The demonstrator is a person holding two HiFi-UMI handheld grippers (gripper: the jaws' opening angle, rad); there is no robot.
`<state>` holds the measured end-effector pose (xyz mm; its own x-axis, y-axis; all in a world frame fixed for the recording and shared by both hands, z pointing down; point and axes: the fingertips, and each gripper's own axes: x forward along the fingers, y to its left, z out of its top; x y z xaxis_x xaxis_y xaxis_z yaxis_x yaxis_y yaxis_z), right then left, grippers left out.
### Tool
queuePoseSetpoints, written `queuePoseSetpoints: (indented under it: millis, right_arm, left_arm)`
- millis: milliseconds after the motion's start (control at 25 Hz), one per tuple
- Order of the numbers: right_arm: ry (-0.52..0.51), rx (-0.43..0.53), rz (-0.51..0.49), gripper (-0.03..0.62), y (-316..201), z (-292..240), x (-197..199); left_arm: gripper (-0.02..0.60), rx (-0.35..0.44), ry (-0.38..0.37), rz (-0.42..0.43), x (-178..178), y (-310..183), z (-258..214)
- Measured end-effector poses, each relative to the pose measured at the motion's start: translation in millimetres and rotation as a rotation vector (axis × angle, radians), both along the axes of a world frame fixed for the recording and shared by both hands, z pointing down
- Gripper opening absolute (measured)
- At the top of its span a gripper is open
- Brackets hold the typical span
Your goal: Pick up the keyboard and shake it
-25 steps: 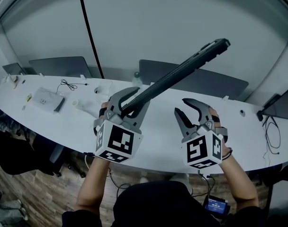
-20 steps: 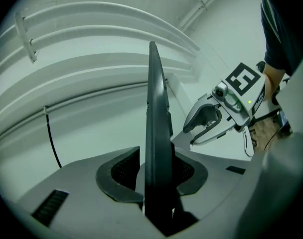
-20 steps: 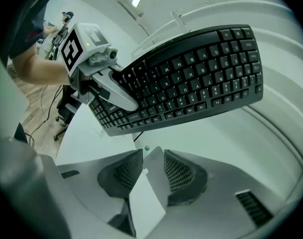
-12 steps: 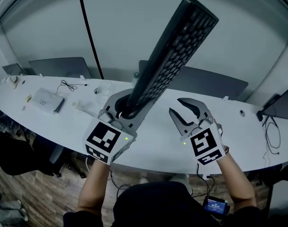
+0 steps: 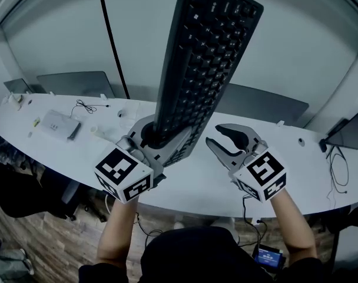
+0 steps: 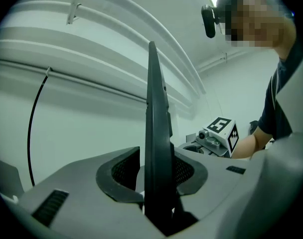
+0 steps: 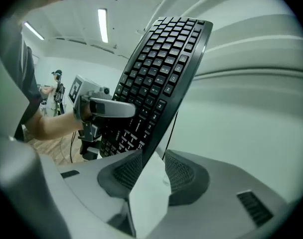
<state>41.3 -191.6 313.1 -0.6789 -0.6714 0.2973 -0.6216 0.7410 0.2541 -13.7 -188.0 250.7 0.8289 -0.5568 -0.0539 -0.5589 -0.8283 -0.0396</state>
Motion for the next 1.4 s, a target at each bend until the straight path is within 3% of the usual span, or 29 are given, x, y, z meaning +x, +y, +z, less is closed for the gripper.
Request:
queuePoseSetpoints:
  millis: [280,480,760,1120,1400]
  right_arm:
    - [-0.087,-0.067,-0.108,0.144,18.6,0.1,-8.1]
    - [-0.218,-0.164,-0.2,0.166,27.4,-7.1,-12.7]
    - [-0.391,-0.282,-0.344,0.175,44.1,-6.6,3.3]
    - [-0.446,-0.35,-0.476,0.17,52.7,-3.2,-24.9]
    - [-0.443,-0.381,-0.518,0.103,58.6,-3.8,-40.3]
  left_arm:
    - [0.138,-0.077,0.119,0.138,3.7,13.8,-2.4]
    - [0.137,-0.125,0.201,0.24,5.5,20.9,-7.0]
    - [0.137,-0.186,0.278,0.377,34.4,32.8,-1.4]
    - [0.137,-0.244,0.315,0.494,38.1,36.1,1.0]
    - [0.137,-0.267,0.303,0.512,35.3,35.8,1.9]
